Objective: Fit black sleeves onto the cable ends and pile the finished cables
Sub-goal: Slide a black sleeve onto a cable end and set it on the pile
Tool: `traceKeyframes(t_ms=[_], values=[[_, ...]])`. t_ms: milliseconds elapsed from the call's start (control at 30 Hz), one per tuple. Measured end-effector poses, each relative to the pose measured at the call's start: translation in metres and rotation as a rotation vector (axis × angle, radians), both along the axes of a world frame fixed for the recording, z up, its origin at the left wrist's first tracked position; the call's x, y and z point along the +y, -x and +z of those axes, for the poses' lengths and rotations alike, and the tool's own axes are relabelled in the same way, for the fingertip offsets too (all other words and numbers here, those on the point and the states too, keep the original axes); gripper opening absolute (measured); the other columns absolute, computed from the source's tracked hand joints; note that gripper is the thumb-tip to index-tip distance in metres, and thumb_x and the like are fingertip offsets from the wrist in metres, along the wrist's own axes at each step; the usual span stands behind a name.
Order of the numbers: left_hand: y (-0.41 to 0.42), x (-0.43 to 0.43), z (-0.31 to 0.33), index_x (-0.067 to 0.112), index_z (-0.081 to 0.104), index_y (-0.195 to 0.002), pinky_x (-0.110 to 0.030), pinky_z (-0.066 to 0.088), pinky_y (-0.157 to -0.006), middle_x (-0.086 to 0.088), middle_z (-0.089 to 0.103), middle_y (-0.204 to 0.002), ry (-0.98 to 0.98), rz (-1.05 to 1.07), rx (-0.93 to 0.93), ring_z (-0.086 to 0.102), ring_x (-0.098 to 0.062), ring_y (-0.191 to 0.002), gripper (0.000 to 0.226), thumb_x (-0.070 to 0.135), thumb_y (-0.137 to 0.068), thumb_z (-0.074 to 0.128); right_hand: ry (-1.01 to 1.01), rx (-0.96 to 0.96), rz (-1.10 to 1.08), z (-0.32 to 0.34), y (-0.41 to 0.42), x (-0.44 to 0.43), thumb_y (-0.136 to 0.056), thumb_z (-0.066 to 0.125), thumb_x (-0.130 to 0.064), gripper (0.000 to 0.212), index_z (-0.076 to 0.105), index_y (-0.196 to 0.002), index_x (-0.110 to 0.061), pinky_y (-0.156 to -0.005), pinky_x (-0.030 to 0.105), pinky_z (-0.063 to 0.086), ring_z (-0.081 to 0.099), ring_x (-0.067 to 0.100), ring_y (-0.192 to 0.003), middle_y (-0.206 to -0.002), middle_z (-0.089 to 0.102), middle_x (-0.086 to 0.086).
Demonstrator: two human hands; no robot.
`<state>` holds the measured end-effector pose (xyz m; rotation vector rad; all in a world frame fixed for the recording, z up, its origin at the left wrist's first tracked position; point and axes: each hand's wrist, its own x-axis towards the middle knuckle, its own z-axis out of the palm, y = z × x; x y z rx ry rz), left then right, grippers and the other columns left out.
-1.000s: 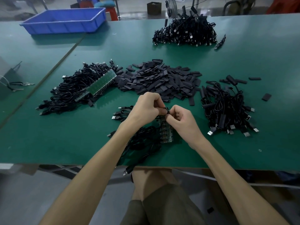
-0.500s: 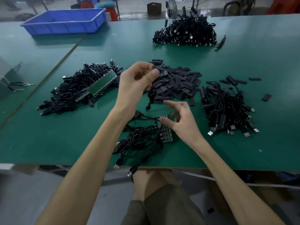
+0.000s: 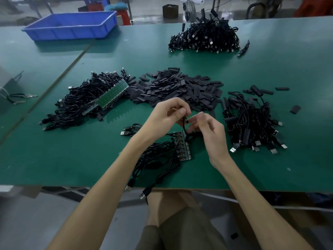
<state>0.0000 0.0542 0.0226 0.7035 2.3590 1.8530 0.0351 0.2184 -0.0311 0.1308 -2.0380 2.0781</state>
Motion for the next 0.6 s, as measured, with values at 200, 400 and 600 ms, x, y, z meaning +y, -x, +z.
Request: traceKeyframes(t_ms=[200,400,600], values=[[-0.001,-0.003,-0.01,0.018,0.073,-0.09,-0.028,0.048,-0.075,-0.015,0.058,-0.096,-0.067,0.069,0.062,0.055,-0.018,-0.082,0.016,0.005,-0.095,0.066,-0.083,-0.024,0.136,0.0,0.0,-0.002,-0.101,0.055,-0.046,0.04,0.077,-0.109,-0.013,-0.096,0.039,0.054,0.072,0.03,-0.101,-0.101,0.079,0.007],[-0.001,-0.004,-0.014,0.011,0.072,-0.11,-0.021,0.047,-0.071,-0.009,0.072,-0.098,-0.092,0.011,-0.026,0.063,-0.013,-0.079,0.013,0.013,-0.098,0.065,-0.034,-0.009,0.151,0.0,0.0,0.0,-0.104,0.053,-0.041,0.031,0.078,-0.097,-0.022,-0.083,0.026,0.055,0.071,0.018,-0.083,-0.083,0.077,0.002],[-0.004,0.004,-0.023,0.016,0.066,-0.116,-0.019,0.045,-0.079,0.003,0.065,-0.104,0.333,0.087,0.035,0.063,-0.011,-0.093,0.029,0.037,-0.096,0.066,0.027,-0.024,0.076,0.001,0.002,0.003,-0.107,0.054,-0.033,0.032,0.069,-0.078,-0.031,-0.074,0.019,0.046,0.056,0.006,-0.073,-0.071,0.062,-0.01]])
